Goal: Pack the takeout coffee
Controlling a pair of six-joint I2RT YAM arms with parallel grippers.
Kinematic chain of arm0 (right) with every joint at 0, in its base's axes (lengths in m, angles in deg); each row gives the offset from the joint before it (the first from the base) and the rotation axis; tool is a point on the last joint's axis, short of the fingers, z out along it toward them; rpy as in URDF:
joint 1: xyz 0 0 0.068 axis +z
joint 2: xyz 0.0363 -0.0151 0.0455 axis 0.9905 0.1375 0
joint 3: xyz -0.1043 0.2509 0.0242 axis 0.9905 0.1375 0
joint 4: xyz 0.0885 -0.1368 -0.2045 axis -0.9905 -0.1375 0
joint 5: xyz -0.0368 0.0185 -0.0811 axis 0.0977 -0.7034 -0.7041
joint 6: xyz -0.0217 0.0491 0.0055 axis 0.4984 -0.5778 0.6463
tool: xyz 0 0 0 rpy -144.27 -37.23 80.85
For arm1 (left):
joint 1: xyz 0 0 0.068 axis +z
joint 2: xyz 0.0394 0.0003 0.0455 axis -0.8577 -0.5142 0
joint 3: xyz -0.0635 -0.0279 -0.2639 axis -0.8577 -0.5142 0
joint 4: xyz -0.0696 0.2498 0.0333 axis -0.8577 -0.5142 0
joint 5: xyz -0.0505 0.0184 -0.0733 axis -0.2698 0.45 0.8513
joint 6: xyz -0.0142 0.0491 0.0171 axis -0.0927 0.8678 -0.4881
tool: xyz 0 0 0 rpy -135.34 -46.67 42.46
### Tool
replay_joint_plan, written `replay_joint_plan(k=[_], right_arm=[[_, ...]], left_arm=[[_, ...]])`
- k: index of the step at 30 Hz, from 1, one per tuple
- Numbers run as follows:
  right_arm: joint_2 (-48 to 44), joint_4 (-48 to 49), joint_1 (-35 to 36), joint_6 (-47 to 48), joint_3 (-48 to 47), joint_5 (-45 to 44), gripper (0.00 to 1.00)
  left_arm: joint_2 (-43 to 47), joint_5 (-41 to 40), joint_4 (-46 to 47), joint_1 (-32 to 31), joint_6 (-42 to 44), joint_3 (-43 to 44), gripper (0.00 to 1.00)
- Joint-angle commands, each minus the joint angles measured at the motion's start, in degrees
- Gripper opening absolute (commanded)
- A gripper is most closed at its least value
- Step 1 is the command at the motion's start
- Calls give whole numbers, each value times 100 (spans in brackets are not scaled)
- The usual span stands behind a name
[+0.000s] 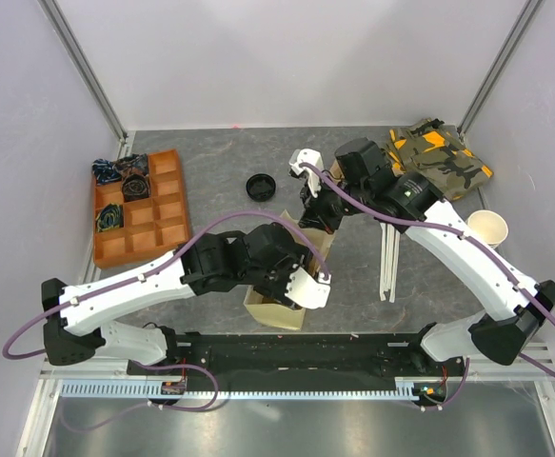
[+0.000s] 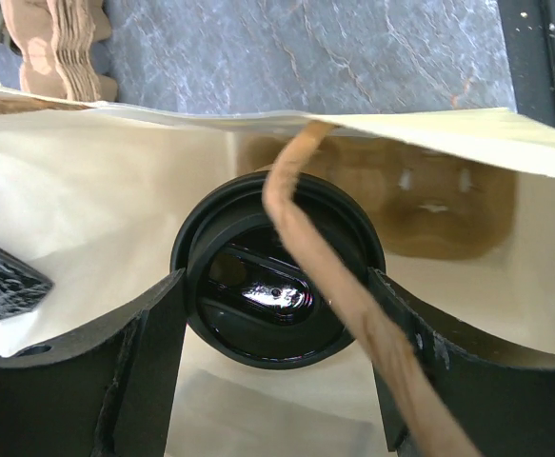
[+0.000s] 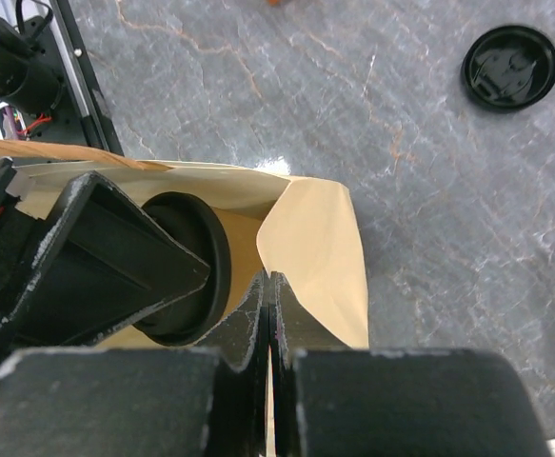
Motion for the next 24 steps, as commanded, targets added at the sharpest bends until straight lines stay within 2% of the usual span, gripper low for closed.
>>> replay_joint_plan(k=[1,3,6,7,10,11,13,20,21,22,24], right_arm=[[-209,6,3,-162,72,-43,0],[-122,-91,3,-179,37,-261,0],[97,-345,-76,-75,-217,-482,31],[151,-503,-146,-4,-375,-421,47],[318,-828,-331,442,-543,-333,66],[353,-882,-409,584,-613,-324,67],[528,-1118,-445,926,-719,-228,65],[933,-1928,-507,1446,-1036,325,47],[925,-1937,-507,1455,-992,344,42],[942,-1928,-507,1455,-948,344,29],[1003,-1928,-507,1281,-1035,388,13]], left_arm=[[169,-203,609,-47,289,-240,22],[265,-54,644,-47,341,-310,22],[450,104,627,-47,412,-345,22],[485,148,635,-47,438,-354,22],[617,272,618,-47,535,-415,22],[626,289,609,-47,578,-424,22],[609,289,600,-38,579,-407,22],[547,272,574,-20,588,-372,22],[556,272,556,-20,579,-380,22],[538,272,565,-20,561,-380,22],[529,272,565,6,491,-381,22]])
